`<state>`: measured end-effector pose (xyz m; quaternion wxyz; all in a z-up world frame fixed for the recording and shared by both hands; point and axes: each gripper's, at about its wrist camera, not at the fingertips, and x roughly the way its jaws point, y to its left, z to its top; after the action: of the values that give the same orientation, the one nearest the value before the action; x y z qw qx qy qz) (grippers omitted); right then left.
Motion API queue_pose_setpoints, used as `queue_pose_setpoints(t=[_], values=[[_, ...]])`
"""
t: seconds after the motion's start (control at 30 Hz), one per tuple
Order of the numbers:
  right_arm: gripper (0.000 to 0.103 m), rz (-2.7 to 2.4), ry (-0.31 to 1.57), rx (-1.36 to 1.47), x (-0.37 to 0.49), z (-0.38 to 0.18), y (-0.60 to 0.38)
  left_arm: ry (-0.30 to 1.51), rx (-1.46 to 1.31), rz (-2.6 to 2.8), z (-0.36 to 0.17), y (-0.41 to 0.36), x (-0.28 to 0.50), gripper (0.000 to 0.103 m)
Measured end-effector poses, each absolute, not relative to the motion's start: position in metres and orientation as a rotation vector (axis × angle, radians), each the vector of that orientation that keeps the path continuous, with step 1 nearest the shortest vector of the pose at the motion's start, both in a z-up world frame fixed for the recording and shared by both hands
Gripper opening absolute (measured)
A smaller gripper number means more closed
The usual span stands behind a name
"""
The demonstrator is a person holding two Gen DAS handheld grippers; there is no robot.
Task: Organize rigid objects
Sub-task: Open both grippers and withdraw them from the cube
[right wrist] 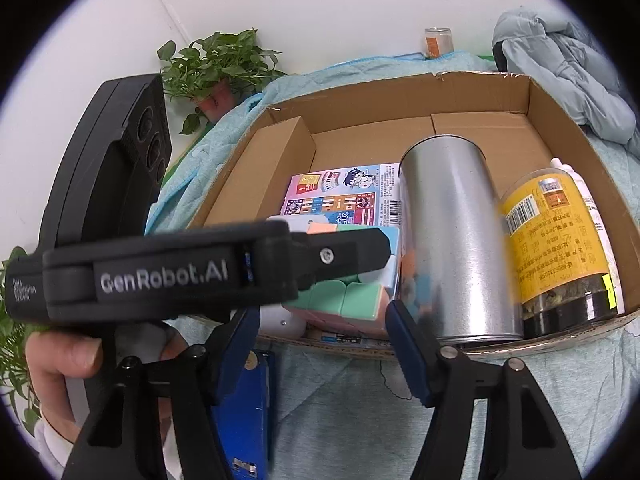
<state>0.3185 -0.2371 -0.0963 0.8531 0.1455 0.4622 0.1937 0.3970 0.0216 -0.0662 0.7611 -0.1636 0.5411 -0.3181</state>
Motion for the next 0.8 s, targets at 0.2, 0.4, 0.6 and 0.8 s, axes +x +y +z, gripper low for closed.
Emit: queue_pose_setpoints(t=[0.2, 0.4, 0.6, 0.8], values=[[0.060, 0.399, 0.959, 0.306, 0.321, -0.099, -0.239, 1.199, -0.369, -0.660, -0.068, 0.021, 0.394, 0.065], [0.056, 0.440, 0.950, 0.327, 0.312, -0.093, -0.246, 1.239, -0.378, -0.629, -0.069, 0.020, 0.385, 0.065], [0.056, 0.436, 0.966, 0.339, 0.309, -0.098, -0.252, 1.241, -0.372, -0.623, -0.067, 0.023, 0.385, 0.063], [0.090, 0.378, 0.824, 0.237, 0.281, -0.083, -0.260, 1.054, -0.294, -0.554, -0.034, 0.039, 0.364, 0.079]])
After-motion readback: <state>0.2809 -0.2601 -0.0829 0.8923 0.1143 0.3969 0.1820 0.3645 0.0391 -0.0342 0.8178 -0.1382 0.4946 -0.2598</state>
